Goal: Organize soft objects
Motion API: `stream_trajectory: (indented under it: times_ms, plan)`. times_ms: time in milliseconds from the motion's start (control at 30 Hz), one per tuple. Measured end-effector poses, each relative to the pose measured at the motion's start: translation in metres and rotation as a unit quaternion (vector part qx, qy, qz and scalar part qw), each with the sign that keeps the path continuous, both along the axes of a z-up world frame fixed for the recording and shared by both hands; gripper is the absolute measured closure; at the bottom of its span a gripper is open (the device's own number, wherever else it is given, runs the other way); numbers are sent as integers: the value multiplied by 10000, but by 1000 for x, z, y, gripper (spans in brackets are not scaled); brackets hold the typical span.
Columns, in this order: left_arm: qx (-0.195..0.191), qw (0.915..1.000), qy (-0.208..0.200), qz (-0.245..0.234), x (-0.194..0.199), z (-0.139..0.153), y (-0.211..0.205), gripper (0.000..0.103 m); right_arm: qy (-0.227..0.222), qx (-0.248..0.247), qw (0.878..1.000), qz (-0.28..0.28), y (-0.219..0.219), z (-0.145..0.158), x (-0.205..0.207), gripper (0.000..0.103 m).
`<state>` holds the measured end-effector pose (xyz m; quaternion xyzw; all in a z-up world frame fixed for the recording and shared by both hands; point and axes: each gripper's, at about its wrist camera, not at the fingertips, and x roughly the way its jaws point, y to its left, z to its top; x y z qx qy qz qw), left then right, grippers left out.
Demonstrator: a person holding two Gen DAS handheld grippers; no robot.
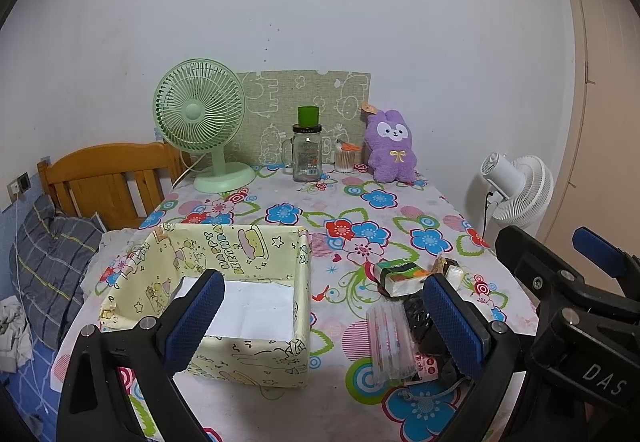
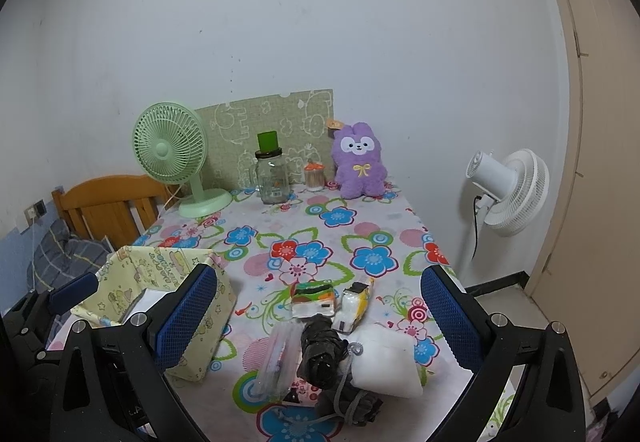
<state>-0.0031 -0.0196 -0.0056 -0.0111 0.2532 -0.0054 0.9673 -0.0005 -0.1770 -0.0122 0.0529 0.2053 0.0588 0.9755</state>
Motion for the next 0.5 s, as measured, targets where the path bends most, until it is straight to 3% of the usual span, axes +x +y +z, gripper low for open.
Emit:
stream_trajectory:
  times_ms: [500]
  plan:
    - [-3,10000,32,-55,5,-2,-8,3,2,-36,10000,-24,-4,1,2,0]
